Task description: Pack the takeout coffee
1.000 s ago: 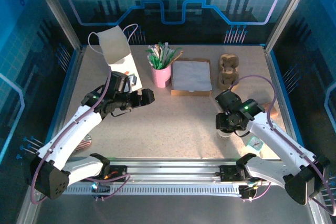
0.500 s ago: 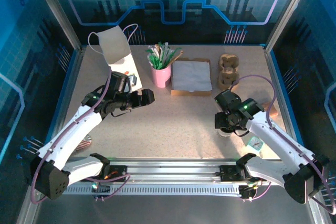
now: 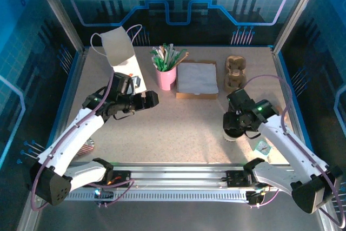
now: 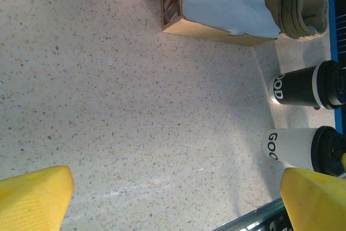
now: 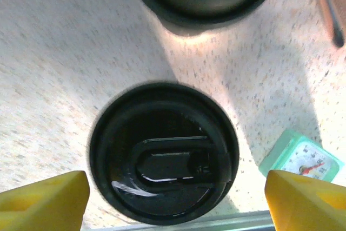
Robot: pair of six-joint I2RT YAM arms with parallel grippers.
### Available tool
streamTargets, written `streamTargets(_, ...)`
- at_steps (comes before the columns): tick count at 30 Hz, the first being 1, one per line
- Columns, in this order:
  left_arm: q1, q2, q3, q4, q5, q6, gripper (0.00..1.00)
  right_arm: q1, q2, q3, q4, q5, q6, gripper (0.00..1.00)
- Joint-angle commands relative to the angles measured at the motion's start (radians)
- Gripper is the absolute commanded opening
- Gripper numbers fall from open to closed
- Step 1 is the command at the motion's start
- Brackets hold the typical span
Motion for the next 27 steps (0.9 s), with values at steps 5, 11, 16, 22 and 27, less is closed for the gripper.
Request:
streamTargets(5, 0.019, -0.026, 0.166, -0.080, -0.128, 0.122, 0.99, -0.134, 0.104, 0.335, -0.027, -0.049, -0.165, 0.81)
streamTargets(11, 0.031, -0.076, 0.075, -0.002, -0.176, 0.121, 0.99, -0.185, 0.270, 0.473, 0.030, -0.047, -0.201, 0.74)
streamTargets(16, 0.032, -0.112, 0.004, 0.064, -0.217, 0.139, 0.99, -0.232, 0.438, 0.566, 0.088, -0.072, -0.226, 0.71)
streamTargets(22, 0.033, -0.177, -0.071, 0.117, -0.284, 0.159, 0.99, -0.299, 0.655, 0.694, 0.118, -0.080, -0.257, 0.67)
streamTargets(27, 0.032, -0.205, -0.100, 0.145, -0.291, 0.156, 0.99, -0.336, 0.845, 0.843, 0.102, -0.082, -0.296, 0.65)
